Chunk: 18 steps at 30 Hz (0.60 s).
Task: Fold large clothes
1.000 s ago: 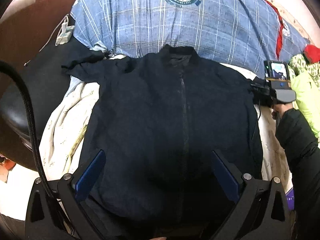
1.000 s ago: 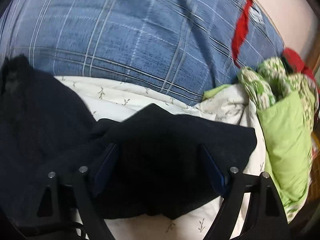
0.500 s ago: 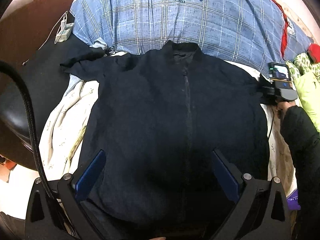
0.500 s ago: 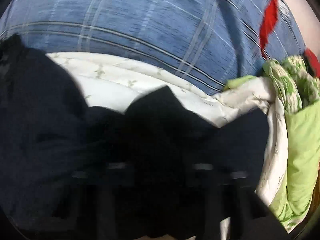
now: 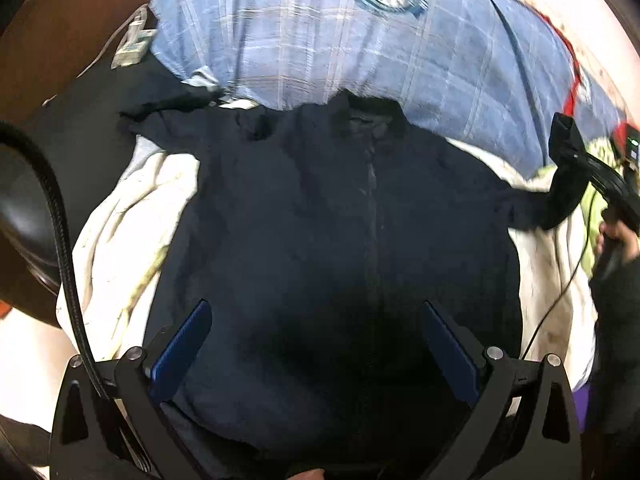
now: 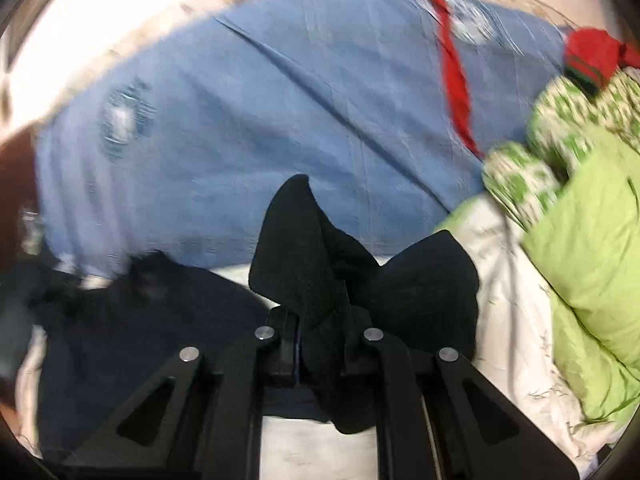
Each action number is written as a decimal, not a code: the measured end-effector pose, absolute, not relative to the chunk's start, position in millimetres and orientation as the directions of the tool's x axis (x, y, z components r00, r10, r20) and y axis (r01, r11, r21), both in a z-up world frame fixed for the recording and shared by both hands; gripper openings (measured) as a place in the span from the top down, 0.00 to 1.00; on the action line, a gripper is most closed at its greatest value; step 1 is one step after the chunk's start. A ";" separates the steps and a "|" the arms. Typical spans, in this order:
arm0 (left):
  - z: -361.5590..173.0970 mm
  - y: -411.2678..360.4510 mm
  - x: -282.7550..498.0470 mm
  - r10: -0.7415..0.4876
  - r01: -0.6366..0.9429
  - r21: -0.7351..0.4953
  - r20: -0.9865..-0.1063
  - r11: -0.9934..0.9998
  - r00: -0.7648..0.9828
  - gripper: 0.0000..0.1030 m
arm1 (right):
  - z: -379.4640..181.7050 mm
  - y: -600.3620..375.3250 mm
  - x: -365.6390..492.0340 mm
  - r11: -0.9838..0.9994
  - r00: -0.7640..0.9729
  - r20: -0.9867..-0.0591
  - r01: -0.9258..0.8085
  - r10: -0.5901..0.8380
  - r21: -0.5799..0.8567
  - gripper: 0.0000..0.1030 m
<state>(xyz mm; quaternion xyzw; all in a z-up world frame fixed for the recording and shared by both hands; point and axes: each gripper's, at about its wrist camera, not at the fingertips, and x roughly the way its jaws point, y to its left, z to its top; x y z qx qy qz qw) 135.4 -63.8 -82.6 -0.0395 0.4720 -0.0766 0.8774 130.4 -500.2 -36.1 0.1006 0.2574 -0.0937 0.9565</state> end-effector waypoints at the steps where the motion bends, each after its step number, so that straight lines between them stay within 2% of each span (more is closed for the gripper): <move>1: -78.9 -56.5 136.0 -0.166 0.079 -0.147 -0.816 0.986 0.554 0.00 | -27.5 -479.6 130.8 0.971 0.865 -0.495 0.183 -0.086 0.151 0.88; 6: -60.4 -9.6 138.2 -0.111 -0.013 -0.150 -0.786 0.989 0.608 0.00 | -14.7 -370.5 148.6 0.981 0.881 -0.456 -0.044 0.126 0.188 0.88; 11: -48.0 48.6 144.6 -0.027 -0.130 -0.147 -0.756 0.980 0.654 0.00 | -50.2 -246.7 189.0 0.958 0.808 -0.516 -0.221 0.284 0.182 0.88; 14: -46.3 77.6 148.9 0.016 -0.186 -0.145 -0.748 0.972 0.664 0.00 | -88.9 -191.2 210.4 0.954 0.758 -0.581 -0.262 0.297 0.146 0.88; 18: -50.5 104.9 156.0 0.044 -0.233 -0.147 -0.751 0.961 0.658 0.00 | -139.2 -153.2 243.1 0.970 0.703 -0.678 -0.233 0.214 0.065 0.88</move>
